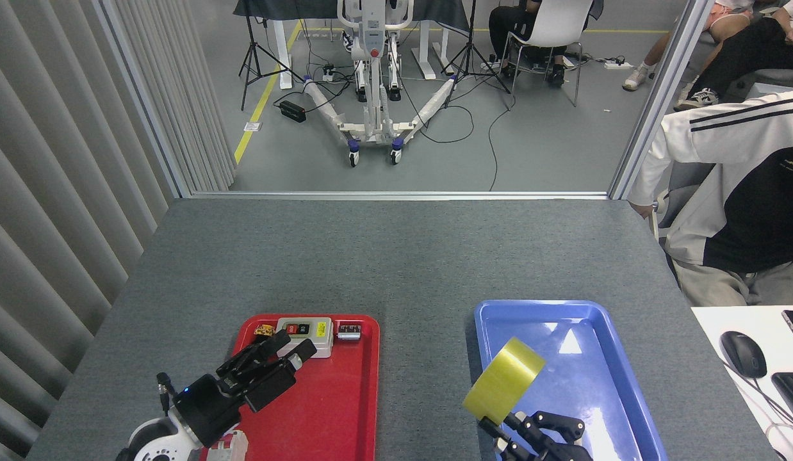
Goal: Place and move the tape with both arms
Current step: 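Grasp the tape roll with the right gripper and release the left gripper, then lower the tape roll into the blue tray with the right gripper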
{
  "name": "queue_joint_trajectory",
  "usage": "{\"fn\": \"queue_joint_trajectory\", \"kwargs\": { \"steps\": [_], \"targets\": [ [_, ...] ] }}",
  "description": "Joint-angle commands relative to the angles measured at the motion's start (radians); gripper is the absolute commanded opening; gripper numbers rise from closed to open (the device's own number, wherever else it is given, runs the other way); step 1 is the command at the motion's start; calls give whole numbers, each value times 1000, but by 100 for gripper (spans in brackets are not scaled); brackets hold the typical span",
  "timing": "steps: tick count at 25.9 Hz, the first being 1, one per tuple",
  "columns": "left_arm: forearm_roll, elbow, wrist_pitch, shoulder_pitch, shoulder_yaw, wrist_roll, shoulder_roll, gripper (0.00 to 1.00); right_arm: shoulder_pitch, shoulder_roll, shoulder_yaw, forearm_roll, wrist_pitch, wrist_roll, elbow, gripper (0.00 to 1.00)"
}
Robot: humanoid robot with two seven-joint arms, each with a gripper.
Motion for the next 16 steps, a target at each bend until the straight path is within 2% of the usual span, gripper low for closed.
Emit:
{"fn": "queue_joint_trajectory", "kwargs": {
  "steps": [1, 3, 4, 6, 8, 9, 12, 16],
  "targets": [
    [-311, -133, 255, 91, -44, 177, 17, 100, -43, -13, -42, 5, 94, 59, 37, 0],
    [-366, -140, 350, 97, -46, 187, 13, 100, -63, -5, -57, 3, 138, 142, 40, 0],
    [-377, -139, 379, 99, -46, 195, 14, 100, -68, 0, -66, 3, 154, 226, 35, 0],
    [-393, -131, 438, 99, -47, 209, 20, 99, -108, 0, -74, 2, 195, 507, 31, 0],
    [-470, -125, 516, 100, -61, 210, 25, 99, -149, 4, -71, 0, 241, 788, 28, 0],
    [-521, -127, 536, 100, -78, 212, 26, 99, -161, 4, -71, -3, 264, 881, 28, 0],
    [-665, -134, 537, 100, -98, 252, 28, 99, -209, 6, -54, -15, 350, 1093, 41, 0],
    [-694, -125, 537, 99, -104, 301, 13, 99, -266, 27, -5, -46, 425, 1325, 69, 0]
  ]
}}
